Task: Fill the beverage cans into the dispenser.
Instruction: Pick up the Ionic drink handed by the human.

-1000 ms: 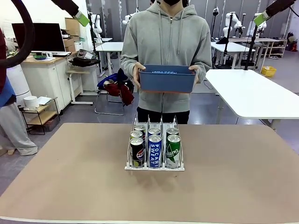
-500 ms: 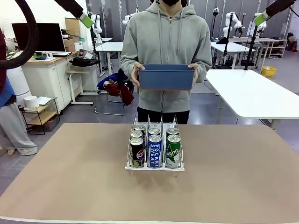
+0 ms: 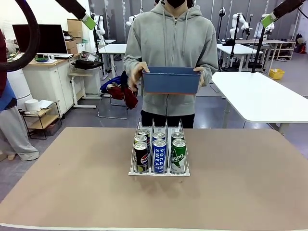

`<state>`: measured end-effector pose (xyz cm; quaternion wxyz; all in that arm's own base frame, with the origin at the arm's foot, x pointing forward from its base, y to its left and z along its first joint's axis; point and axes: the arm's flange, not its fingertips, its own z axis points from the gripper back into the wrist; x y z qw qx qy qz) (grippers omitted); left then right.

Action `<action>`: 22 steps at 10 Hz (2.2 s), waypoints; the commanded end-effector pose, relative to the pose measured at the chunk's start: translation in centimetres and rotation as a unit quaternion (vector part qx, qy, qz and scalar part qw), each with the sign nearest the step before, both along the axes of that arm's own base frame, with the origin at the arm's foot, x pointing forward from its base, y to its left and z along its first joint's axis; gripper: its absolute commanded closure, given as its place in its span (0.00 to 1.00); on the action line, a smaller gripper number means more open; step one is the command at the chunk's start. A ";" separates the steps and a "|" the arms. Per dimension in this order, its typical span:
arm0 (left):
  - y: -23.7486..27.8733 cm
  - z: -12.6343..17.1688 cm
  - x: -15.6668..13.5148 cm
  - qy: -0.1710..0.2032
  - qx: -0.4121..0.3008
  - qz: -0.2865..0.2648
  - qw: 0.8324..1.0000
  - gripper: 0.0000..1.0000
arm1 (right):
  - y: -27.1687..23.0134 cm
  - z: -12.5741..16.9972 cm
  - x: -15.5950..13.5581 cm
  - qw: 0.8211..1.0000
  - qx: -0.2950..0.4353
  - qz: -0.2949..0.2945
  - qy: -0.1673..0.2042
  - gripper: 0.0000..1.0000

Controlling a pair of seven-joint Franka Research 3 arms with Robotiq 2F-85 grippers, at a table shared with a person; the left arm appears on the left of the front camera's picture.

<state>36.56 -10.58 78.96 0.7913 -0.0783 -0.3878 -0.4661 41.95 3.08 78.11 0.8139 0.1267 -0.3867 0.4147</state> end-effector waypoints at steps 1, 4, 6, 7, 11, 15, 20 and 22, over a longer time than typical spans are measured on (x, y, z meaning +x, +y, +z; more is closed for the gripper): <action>0.2 -0.6 0.0 -0.006 0.000 0.003 1.000 0.00 | 0.0 0.0 -0.1 1.000 0.000 0.000 0.000 0.00; 0.2 -0.6 0.0 -0.006 0.000 0.003 1.000 0.00 | 0.0 0.0 -0.1 1.000 0.000 0.000 0.000 0.00; 0.2 -0.6 0.0 -0.006 0.000 0.003 1.000 0.00 | 0.0 0.0 -0.1 1.000 0.000 0.000 0.000 0.00; 0.2 -0.6 0.0 -0.006 0.000 0.003 1.000 0.00 | 0.0 0.0 -0.1 1.000 0.000 0.000 0.000 0.00; 0.2 -0.6 0.0 -0.006 0.000 0.003 1.000 0.00 | 0.0 0.0 -0.1 1.000 0.000 0.000 0.000 0.00; 0.2 -0.6 0.0 -0.006 0.000 0.003 1.000 0.00 | 0.0 0.0 -0.1 1.000 0.000 0.000 0.000 0.00; 0.2 -0.6 0.0 -0.006 0.000 0.003 1.000 0.00 | 0.0 0.0 -0.1 1.000 0.000 0.000 0.000 0.00; 0.2 -0.6 0.0 -0.006 0.000 0.003 1.000 0.00 | 0.0 0.0 -0.1 1.000 0.000 0.000 0.000 0.00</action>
